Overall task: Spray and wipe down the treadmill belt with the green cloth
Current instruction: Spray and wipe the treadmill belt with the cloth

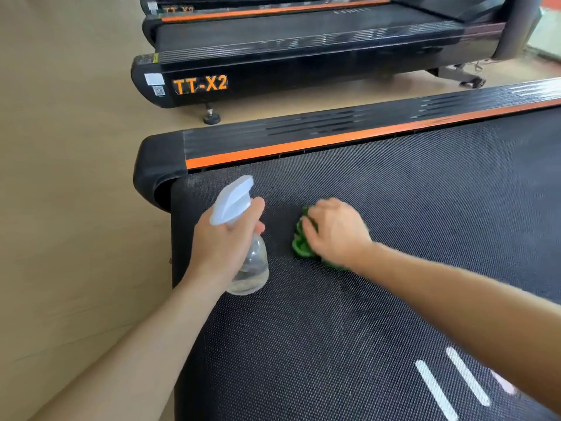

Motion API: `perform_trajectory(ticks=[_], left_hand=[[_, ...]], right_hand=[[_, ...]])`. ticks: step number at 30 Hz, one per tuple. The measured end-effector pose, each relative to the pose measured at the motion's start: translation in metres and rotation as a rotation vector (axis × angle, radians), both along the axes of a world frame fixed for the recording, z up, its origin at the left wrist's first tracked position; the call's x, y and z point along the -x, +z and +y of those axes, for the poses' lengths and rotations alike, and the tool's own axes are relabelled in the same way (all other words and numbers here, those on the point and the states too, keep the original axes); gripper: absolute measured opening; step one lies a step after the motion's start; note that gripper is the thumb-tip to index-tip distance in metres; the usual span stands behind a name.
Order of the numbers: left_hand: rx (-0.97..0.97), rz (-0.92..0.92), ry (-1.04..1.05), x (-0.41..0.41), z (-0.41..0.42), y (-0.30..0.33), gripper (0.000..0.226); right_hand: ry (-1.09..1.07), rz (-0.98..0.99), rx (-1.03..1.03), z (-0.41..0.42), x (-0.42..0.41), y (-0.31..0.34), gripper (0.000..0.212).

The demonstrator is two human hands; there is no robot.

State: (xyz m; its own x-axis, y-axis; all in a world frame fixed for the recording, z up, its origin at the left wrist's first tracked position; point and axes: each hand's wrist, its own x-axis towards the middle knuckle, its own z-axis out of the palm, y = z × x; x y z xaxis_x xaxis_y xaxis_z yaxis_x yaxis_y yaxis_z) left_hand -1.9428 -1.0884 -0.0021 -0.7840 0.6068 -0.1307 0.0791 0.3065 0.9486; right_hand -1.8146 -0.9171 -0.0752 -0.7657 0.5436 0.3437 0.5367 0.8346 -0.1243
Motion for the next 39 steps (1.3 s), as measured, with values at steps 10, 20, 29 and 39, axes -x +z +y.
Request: perform_trajectory(ticks=[10, 20, 29, 39], left_hand=[[-0.054, 0.065, 0.015, -0.001, 0.0, -0.011, 0.015], [0.095, 0.172, -0.039, -0.003, 0.011, -0.011, 0.035], [0.298, 0.288, -0.154, -0.011, 0.028, 0.003, 0.032], [0.458, 0.454, -0.25, -0.015, 0.044, 0.005, 0.038]], right_hand=[[-0.185, -0.037, 0.094, 0.029, 0.026, 0.002, 0.039], [0.311, -0.081, 0.01, -0.004, -0.051, 0.006, 0.037], [-0.156, -0.035, 0.126, 0.016, -0.021, 0.005, 0.039], [0.402, -0.086, 0.066, -0.01, -0.093, 0.007, 0.035]])
